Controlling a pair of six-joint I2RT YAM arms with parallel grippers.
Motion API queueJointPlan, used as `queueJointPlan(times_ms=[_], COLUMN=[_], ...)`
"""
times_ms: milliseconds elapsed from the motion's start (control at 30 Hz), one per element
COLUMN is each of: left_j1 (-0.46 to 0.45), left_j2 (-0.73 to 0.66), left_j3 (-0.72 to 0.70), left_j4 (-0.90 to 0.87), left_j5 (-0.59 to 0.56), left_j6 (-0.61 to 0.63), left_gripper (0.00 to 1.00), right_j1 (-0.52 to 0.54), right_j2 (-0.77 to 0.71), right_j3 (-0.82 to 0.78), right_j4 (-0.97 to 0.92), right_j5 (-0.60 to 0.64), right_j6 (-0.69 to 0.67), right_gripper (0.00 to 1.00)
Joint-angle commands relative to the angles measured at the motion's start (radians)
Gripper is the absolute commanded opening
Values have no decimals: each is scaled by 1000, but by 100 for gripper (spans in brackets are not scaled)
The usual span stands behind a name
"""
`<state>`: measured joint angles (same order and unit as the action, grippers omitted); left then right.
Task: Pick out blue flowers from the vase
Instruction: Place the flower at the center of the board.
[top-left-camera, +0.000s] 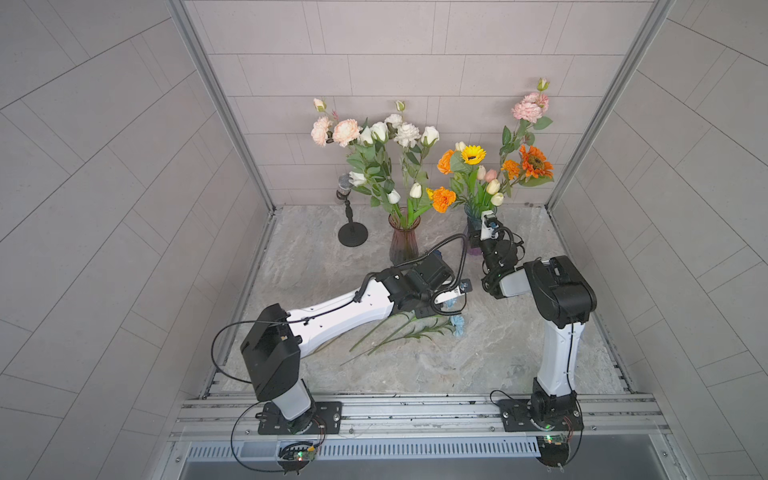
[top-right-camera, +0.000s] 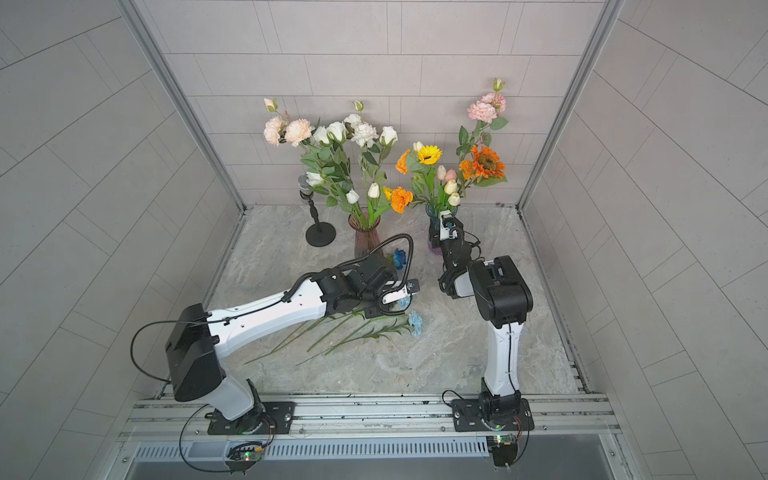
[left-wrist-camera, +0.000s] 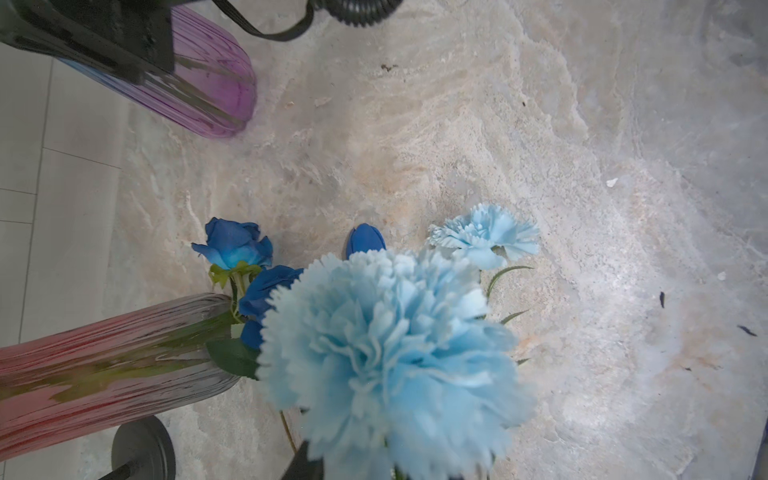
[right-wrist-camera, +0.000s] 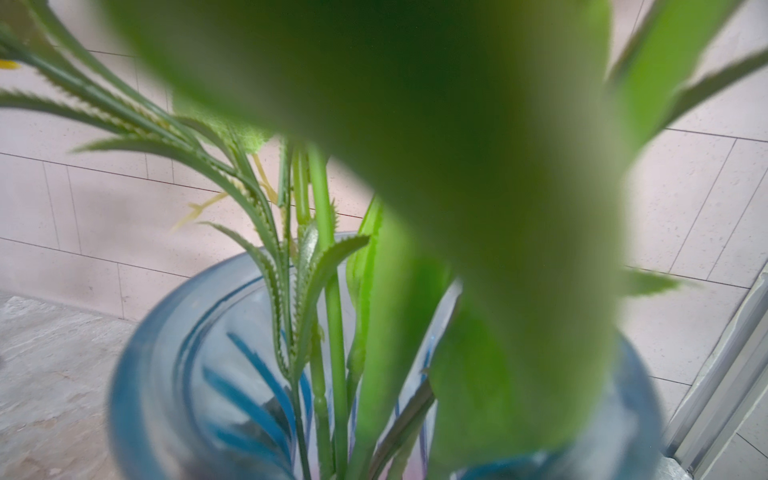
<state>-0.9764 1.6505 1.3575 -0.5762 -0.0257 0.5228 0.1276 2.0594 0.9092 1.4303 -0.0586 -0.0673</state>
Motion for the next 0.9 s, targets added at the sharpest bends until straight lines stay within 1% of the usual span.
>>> queueJointPlan(times_ms=[0, 100, 200, 267, 433, 567, 667, 767, 800, 867], left_j1=[0, 0, 3, 4, 21, 32, 43, 53, 59, 81], left_j2=[28, 71, 112, 135, 186, 192, 175, 120, 96, 49], left_j3=[22, 20, 10, -1, -2, -26, -37, -61, -74, -93], left_j4=[-16, 6, 41, 70, 84, 125, 146, 190, 210, 239], left_j5=[-4, -20, -23, -22, 45, 37, 6, -35, -49, -61], left_j6=[-6, -26, -54, -75, -114, -125, -135, -149, -160, -177], left_gripper=[31, 29, 31, 35, 45, 51, 59, 71, 76, 83], right_j1=[-9, -9, -9, -8, -8, -8, -6, -5, -5, -2], right_j2=[32, 50, 68, 74, 74, 66, 58, 56, 58, 61], right_j3=[16, 37, 53, 56, 56, 48, 40, 38, 39, 41], right_j4=[-18, -18, -18, -18, -18, -18, -18, -18, -18, -18], right_j5=[9, 11, 10, 20, 23, 16, 9, 6, 5, 6], right_j6=[-35, -32, -29, -34, -52, -59, -59, -58, -56, -58], right_gripper=[63, 64, 64, 64, 63, 63, 64, 64, 64, 66])
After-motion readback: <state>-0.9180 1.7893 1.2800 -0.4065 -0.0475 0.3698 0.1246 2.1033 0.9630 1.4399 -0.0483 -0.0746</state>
